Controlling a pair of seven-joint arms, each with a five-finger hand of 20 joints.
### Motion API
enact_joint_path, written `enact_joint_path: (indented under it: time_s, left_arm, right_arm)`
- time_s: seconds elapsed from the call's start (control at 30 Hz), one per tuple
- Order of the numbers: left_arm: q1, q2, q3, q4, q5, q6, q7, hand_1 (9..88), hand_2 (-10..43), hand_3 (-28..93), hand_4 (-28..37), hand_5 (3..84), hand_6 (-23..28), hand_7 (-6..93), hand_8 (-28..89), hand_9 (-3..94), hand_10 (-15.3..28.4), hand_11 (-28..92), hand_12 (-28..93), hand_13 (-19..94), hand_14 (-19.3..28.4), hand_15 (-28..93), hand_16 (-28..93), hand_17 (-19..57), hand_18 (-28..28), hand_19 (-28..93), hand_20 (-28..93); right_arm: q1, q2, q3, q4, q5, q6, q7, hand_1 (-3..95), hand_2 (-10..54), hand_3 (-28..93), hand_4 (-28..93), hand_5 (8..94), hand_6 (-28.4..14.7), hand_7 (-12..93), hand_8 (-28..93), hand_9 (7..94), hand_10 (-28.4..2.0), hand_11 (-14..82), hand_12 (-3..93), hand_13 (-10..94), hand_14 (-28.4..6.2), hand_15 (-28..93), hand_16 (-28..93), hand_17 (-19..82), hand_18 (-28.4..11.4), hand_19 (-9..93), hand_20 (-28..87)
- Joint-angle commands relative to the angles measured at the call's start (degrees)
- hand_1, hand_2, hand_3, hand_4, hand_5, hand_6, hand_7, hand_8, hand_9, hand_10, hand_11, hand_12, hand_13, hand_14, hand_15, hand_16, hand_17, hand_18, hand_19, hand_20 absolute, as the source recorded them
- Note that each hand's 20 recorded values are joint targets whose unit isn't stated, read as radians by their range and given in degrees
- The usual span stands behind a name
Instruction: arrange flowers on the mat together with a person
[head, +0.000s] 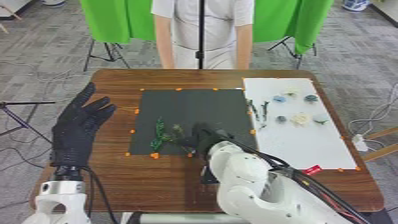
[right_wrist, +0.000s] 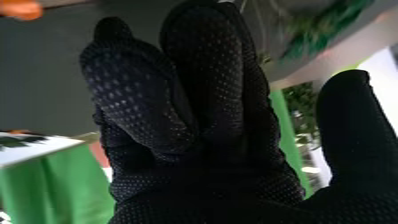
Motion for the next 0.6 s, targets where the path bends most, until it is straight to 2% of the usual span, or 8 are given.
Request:
enact_joint_path:
  time_s: [0.03,0.17,0.2,0.27,0.33,0.37,0.43,0.6]
  left_arm:
    - [2.1,-1.8,-1.0,0.48,0.92,-1.76,-1.75,21.7,9.5,73,-27.5,32.4,6.6,10.5,-9,33.3,18.9,26,9,26,24.0,47,-10,-4.9,26.6,62,-8]
    - [3.6,-3.03,-1.81,0.45,1.38,-2.45,-2.38,20.3,9.9,71,-27.9,31.8,6.5,10.5,-9,33.0,18.8,26,9,26,23.9,47,-10,-4.4,27.4,63,-7]
    - [3.6,-3.55,-1.93,0.59,1.66,-2.82,-2.91,20.0,9.9,71,-28.0,31.7,6.5,10.5,-9,33.0,18.8,26,9,26,24.0,47,-9,-4.3,27.5,64,-7]
    - [4.2,-4.06,-2.05,0.64,2.24,-3.07,-2.5,19.3,9.8,71,-28.1,31.5,6.4,10.5,-9,33.0,18.8,26,10,26,24.0,47,-9,-4.1,27.7,64,-7]
    - [4.6,-4.2,-2.04,0.75,1.85,-3.14,-1.61,18.8,9.8,71,-28.1,31.4,6.4,10.5,-8,33.0,18.8,25,10,26,24.2,46,-9,-4.2,27.8,65,-7]
    - [4.7,-4.61,-2.28,0.95,2.07,-3.83,-1.51,18.7,9.8,70,-28.2,31.3,6.4,10.5,-8,33.1,18.8,25,10,27,24.2,46,-9,-4.2,27.7,65,-7]
    - [5.2,-4.53,-2.32,0.8,2.18,-3.96,-0.76,18.1,9.5,70,-28.2,31.2,6.2,10.6,-8,33.2,18.8,25,10,27,24.5,46,-8,-4.2,27.7,65,-8]
    - [4.2,-5.2,-2.49,1.61,3.5,-5.81,0.23,17.3,9.1,70,-28.2,30.6,4.8,9.8,-9,34.6,18.0,23,10,29,24.5,45,-8,-3.7,27.5,65,-8]
  right_arm:
    - [-10.6,6.3,16.5,-8.9,7.1,10.7,-2.1,20.7,14.9,56,-20,82.5,-6.2,12,-13,93.7,-16.7,31.9,16.3,91,-12.7,55,19,41,-25.0,92,-17]
    - [-21.0,6.2,31.9,-12.1,21.7,18.0,-12.5,20.2,15.7,56,-20,76.1,-7.2,12,-12,87.7,-19.7,23.9,18.5,79,-16.9,56,16,33,-26.5,85,-15]
    - [-24.0,5.5,36.5,-12.4,27.2,17.8,-17.0,19.4,15.9,57,-20,73.3,-7.1,12,-12,84.7,-20.1,24.0,17.9,76,-18.0,57,14,29,-26.9,80,-8]
    - [-28.2,4.4,42.3,-12.7,36.8,20.6,-23.6,18.2,17.0,61,-22,67.5,-6.9,13,-13,75.2,-22.2,23.6,16.3,65,-20.8,58,11,19,-26.8,70,1]
    - [-31.3,3.2,46.4,-12.0,47.7,22.0,-31.7,17.4,17.0,63,-22,64.2,-6.5,14,-13,69.8,-23.0,22.5,15.7,59,-21.7,57,10,15,-26.6,62,7]
    - [-32.7,2.5,48.2,-11.6,53.4,21.7,-35.3,17.0,16.8,64,-23,62.2,-6.2,13,-13,67.2,-22.8,22.0,15.6,56,-21.6,56,9,13,-26.3,59,8]
    - [-34.6,2.0,49.6,-10.4,60.6,22.0,-42.6,16.5,16.1,66,-23,58.0,-5.3,13,-13,62.0,-22.3,20.3,15.0,51,-22.0,53,9,10,-26.2,55,9]
    - [-37.0,1.7,50.6,-8.3,65.7,22.7,-48.7,15.6,14.9,69,-24,52.6,-3.4,13,-12,55.6,-20.3,16.3,14.3,45,-21.7,44,9,7,-24.4,47,13]
